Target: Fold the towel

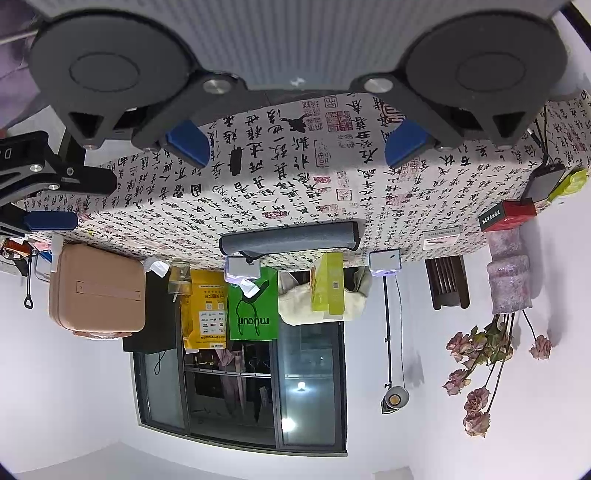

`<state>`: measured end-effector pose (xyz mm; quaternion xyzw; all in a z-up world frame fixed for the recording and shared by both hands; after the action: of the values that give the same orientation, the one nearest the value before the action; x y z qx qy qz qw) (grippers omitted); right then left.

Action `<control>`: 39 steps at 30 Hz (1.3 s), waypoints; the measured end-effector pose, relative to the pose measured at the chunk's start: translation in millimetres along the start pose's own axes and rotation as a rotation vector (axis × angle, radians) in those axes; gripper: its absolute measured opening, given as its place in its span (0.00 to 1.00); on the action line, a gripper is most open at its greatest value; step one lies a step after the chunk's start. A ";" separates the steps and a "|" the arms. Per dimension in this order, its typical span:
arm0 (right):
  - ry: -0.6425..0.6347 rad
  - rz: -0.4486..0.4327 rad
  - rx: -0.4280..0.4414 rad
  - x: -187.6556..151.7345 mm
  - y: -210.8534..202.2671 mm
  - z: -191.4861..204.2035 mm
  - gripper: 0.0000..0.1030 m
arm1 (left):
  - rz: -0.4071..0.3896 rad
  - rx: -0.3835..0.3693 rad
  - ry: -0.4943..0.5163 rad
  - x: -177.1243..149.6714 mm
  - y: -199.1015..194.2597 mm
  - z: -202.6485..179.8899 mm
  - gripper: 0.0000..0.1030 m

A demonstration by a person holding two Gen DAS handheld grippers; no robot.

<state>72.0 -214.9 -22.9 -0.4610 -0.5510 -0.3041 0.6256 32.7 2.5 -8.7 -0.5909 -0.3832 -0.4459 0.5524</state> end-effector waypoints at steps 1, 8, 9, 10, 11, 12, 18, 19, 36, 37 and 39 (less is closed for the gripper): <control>0.000 0.000 0.000 0.0 0.0 0.1 1.00 | 0.000 0.000 0.000 0.0 0.0 -0.1 1.00; 0.000 -0.001 -0.001 -0.2 0.4 0.2 1.00 | -0.003 0.000 0.003 0.9 -0.6 0.1 1.00; 0.000 -0.001 -0.001 -0.2 0.3 0.3 1.00 | -0.003 -0.001 0.003 1.4 -0.8 0.5 1.00; 0.001 0.000 -0.002 -0.2 0.6 0.4 1.00 | -0.003 -0.002 0.004 1.6 -0.9 0.7 1.00; 0.002 0.000 -0.003 -0.2 0.7 0.6 1.00 | -0.004 -0.002 0.004 1.7 -0.8 0.7 1.00; 0.002 0.000 -0.002 -0.1 0.7 1.1 1.00 | -0.003 -0.002 0.004 1.6 -0.9 0.6 1.00; -0.002 -0.003 0.001 0.5 0.9 1.9 1.00 | -0.004 -0.001 0.004 2.2 -1.1 0.9 1.00; -0.002 -0.004 0.001 0.6 1.2 2.1 1.00 | -0.004 -0.001 0.004 2.2 -1.2 0.9 1.00; -0.002 -0.004 0.002 0.9 1.8 1.6 1.00 | -0.011 0.003 0.002 3.4 -2.4 2.8 1.00; -0.002 -0.003 0.002 1.1 1.4 0.9 1.00 | -0.011 0.004 0.001 3.2 -2.4 3.0 1.00; -0.001 -0.004 0.002 1.5 1.2 0.3 1.00 | -0.014 0.006 0.003 3.0 -2.7 3.1 1.00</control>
<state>73.2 -213.9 -21.8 -0.4596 -0.5526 -0.3043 0.6251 31.4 5.8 -5.0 -0.5859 -0.3877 -0.4497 0.5515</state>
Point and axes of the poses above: each gripper's, at about its wrist camera, not at the fingertips, and y roughly the way its jaws point, z to its left, x to its top, the point moved 3 cm from there along y, roughly the way its jaws point, and after that the axes turned 9 degrees about -x, right-handed, at the moved point
